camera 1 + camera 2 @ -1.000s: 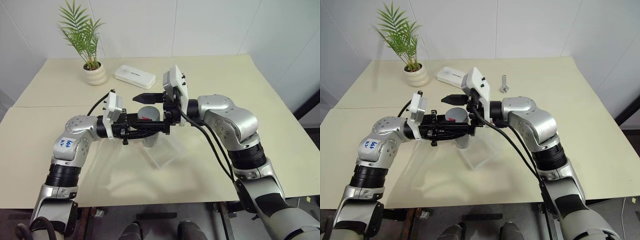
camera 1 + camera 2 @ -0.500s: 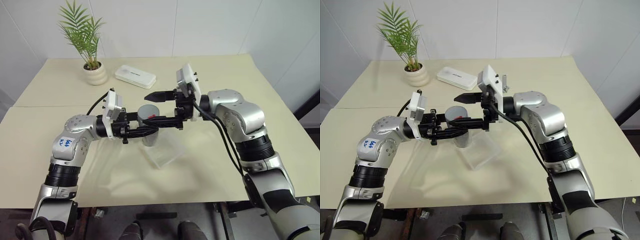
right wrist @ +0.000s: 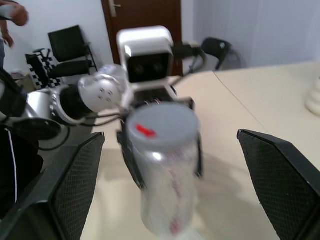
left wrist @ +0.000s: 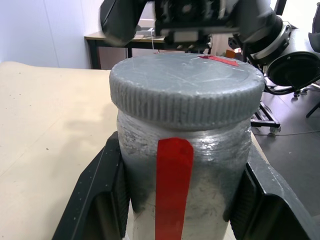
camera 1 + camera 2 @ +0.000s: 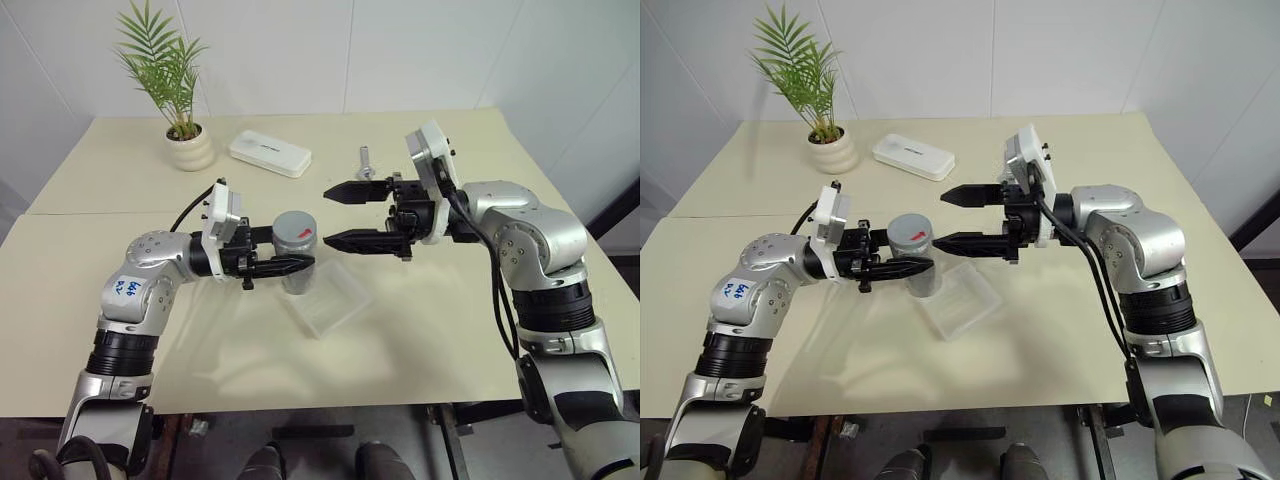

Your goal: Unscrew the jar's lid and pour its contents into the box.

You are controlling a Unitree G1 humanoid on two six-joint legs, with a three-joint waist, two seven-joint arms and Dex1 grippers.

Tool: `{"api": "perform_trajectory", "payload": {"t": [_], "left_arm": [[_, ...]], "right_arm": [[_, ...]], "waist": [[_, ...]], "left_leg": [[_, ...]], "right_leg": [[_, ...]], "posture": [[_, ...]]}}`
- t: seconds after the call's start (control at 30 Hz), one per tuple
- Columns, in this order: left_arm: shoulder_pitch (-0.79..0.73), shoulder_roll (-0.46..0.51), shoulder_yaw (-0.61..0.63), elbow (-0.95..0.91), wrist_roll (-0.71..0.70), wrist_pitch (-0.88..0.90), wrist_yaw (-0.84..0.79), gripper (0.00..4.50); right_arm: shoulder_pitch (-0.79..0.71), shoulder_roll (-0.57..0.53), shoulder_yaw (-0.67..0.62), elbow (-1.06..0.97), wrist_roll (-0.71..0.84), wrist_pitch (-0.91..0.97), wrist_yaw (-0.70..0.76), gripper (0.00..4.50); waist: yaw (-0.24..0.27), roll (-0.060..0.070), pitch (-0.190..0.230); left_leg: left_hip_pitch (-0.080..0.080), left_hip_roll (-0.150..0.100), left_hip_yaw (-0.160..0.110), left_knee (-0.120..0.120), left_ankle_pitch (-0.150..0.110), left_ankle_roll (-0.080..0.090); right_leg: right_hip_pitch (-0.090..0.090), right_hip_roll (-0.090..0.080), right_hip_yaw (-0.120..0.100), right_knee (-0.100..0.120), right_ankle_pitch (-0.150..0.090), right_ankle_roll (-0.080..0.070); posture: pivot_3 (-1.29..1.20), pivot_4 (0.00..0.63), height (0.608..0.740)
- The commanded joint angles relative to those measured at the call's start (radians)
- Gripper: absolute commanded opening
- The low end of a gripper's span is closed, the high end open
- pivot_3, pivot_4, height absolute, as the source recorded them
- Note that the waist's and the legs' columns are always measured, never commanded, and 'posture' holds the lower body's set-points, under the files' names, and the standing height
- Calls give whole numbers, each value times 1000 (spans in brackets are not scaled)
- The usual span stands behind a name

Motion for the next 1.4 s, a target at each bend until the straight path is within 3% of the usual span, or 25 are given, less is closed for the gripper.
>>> {"api": "perform_trajectory", "payload": {"t": [0.03,0.33,0.53,1.03,1.4], "left_arm": [[-5,5,18,-30,-11,-16,0,2053],[-8,-5,7,-32,-13,-10,-2,2053],[-13,-4,5,-33,-15,-7,-3,2053],[4,2,12,-44,-17,-7,8,2053],[14,7,18,-52,-19,-1,8,2053]], "right_arm": [[-49,57,27,-35,-25,-16,-69,4475],[-83,159,118,46,-145,-62,-149,4475],[-117,178,100,131,-186,-116,-157,4475],[-27,26,30,64,-115,-75,-66,4475],[-13,-11,-9,37,-59,-36,-44,4475]], "waist": [[0,0,0],[2,0,0],[1,0,0],[1,0,0],[2,0,0]], "left_leg": [[0,0,0,0,0,0],[0,0,0,0,0,-1],[0,0,0,0,0,-1],[0,0,0,0,0,0],[0,0,0,0,0,0]], "right_leg": [[0,0,0,0,0,0],[0,0,0,0,0,0],[0,0,0,1,0,0],[0,0,0,1,0,0],[0,0,0,1,0,0]], "posture": [[0,150,740],[0,150,740],[0,150,740],[0,150,740],[0,150,740]]}}
